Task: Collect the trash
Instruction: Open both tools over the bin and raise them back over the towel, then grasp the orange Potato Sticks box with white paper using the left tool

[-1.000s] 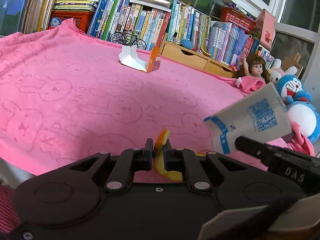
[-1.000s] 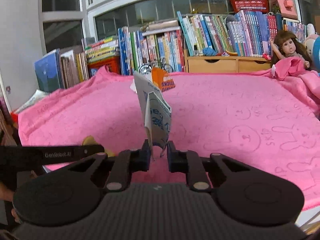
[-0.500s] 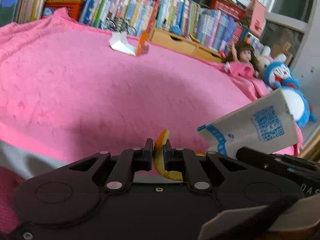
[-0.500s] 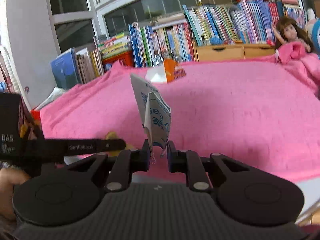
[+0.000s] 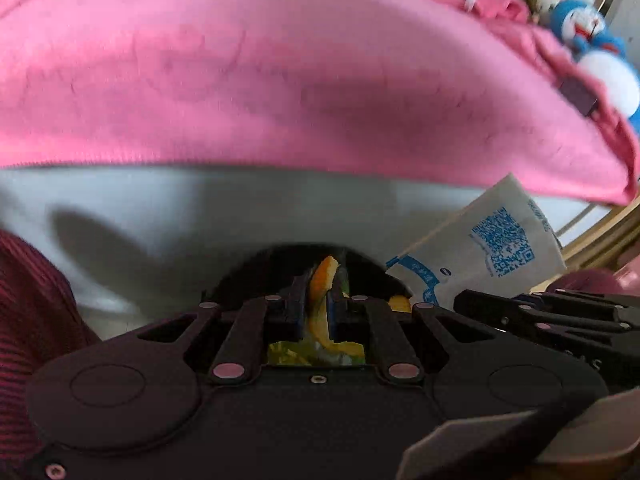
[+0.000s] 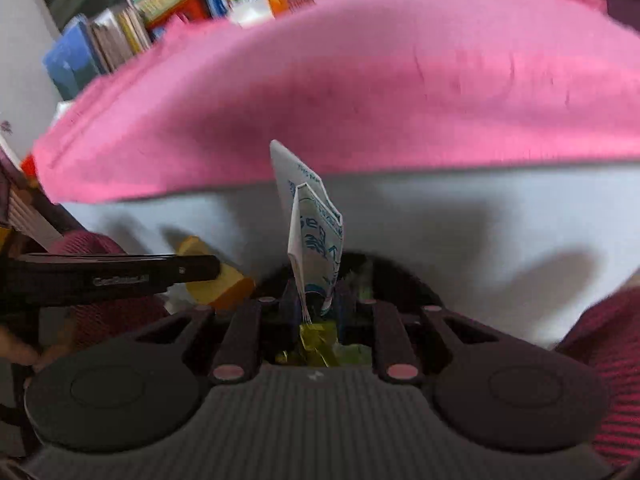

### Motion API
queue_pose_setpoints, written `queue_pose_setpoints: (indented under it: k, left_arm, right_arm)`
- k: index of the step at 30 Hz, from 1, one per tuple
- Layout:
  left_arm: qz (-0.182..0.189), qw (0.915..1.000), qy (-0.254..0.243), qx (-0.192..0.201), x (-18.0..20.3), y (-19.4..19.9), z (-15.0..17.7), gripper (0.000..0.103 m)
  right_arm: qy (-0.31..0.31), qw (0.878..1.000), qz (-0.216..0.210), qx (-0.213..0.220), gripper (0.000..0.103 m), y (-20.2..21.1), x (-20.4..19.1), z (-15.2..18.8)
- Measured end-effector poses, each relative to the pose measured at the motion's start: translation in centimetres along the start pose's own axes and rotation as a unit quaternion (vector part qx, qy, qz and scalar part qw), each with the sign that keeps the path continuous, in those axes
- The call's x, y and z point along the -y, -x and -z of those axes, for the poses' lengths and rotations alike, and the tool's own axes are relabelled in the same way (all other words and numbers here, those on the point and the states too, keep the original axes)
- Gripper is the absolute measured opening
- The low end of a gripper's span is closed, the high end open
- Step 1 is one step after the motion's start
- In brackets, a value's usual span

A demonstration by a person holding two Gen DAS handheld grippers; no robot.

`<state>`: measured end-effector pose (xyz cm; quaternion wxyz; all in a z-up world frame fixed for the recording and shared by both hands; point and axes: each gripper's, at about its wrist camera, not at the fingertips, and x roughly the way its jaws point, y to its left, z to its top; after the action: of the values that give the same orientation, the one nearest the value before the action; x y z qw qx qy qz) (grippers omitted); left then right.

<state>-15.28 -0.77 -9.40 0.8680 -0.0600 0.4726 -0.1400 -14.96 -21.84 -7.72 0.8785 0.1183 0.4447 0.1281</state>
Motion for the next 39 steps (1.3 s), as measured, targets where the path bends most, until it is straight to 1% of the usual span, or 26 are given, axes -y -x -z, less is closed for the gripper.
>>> queue_pose_setpoints:
  k: [2,3,4,5,6,7,8,9,11,12,14,19,24,26,28,30,31,33,35,37,39]
  left_arm:
    - [-0.005,0.9999,-0.002,-0.013,-0.1,-0.8,0.5,0.01]
    - [-0.005,0.9998,-0.003,-0.017,-0.2,-1.0,0.6,0.012]
    - [-0.006,0.9998,-0.004,-0.018,-0.2,-1.1,0.8,0.015]
    - [-0.007,0.9998,-0.005,-0.02,-0.3,-1.1,0.8,0.018]
    - [-0.008,0.9997,-0.005,-0.02,-0.2,-1.1,0.8,0.024]
    - [-0.011,0.9997,-0.006,-0.019,-0.2,-1.1,0.8,0.027]
    - [-0.012,0.9998,-0.008,-0.015,0.1,-1.2,0.5,0.036]
    - [-0.014,0.9998,-0.01,-0.011,0.2,-1.0,0.4,0.043]
    - [-0.02,0.9997,-0.016,0.0,0.4,-0.8,0.1,0.046]
    - [-0.022,0.9996,-0.019,0.004,0.6,-0.7,-0.1,0.05]
    - [-0.025,0.9994,-0.021,0.01,0.8,-0.4,-0.4,0.053]
    - [-0.023,0.9991,-0.018,0.032,0.9,1.3,-1.1,0.058]
    - [-0.012,0.997,-0.018,0.075,1.0,3.9,-3.2,0.062]
    - [-0.003,0.9948,-0.015,0.101,0.6,5.1,-4.5,0.065]
    - [0.003,0.9907,-0.016,0.135,0.4,6.4,-6.2,0.069]
    - [-0.002,0.9851,-0.021,0.171,0.2,7.3,-8.2,0.075]
    - [-0.005,0.9825,-0.023,0.185,0.1,7.7,-9.5,0.075]
    - [-0.008,0.9747,-0.027,0.222,-0.1,8.1,-11.9,0.08]
    - [-0.014,0.9684,-0.024,0.248,-0.1,7.8,-15.3,0.081]
    - [-0.015,0.9634,-0.021,0.267,-0.2,6.8,-18.7,0.082]
    - [-0.024,0.957,-0.01,0.289,-0.3,5.2,-21.9,0.085]
  right_arm:
    - [-0.005,1.0,0.001,-0.02,0.022,-1.1,0.3,0.2]
    - [-0.007,1.0,0.0,-0.024,0.023,-1.3,0.4,0.4]
    - [-0.007,1.0,-0.003,-0.029,0.026,-1.5,0.4,0.5]
    - [-0.006,0.999,-0.004,-0.031,0.029,-1.7,0.4,0.5]
    - [-0.005,0.999,-0.003,-0.032,0.036,-1.8,0.3,0.6]
    - [-0.003,0.999,-0.005,-0.032,0.045,-1.8,0.3,0.5]
    - [-0.002,0.999,-0.009,-0.032,0.051,-1.8,0.2,0.4]
    - [-0.002,0.999,-0.011,-0.031,0.061,-1.8,0.1,0.2]
    - [-0.002,0.999,-0.019,-0.028,0.063,-1.7,0.2,0.1]
    - [-0.001,0.999,-0.022,-0.028,0.066,-1.6,0.2,0.0]
    - [0.001,0.999,-0.022,-0.023,0.068,-1.3,0.1,-0.1]
    - [0.013,0.999,-0.034,-0.013,0.07,-0.4,0.1,-0.8]
    - [0.043,0.997,-0.052,0.025,0.074,2.0,-0.5,-2.8]
    - [0.056,0.996,-0.056,0.049,0.075,3.2,-0.8,-4.2]
    - [0.065,0.994,-0.053,0.074,0.077,4.2,-1.0,-5.5]
    - [0.071,0.991,-0.05,0.098,0.078,4.9,-1.1,-7.0]
    - [0.073,0.99,-0.044,0.111,0.079,5.2,-1.1,-7.8]
    - [0.074,0.988,-0.024,0.133,0.08,5.3,-1.3,-8.7]
    - [0.07,0.986,-0.007,0.153,0.08,5.3,-1.3,-9.5]
    - [0.063,0.985,-0.004,0.161,0.081,5.1,-1.2,-9.7]
    - [0.056,0.985,-0.006,0.163,0.081,4.7,-1.0,-9.6]
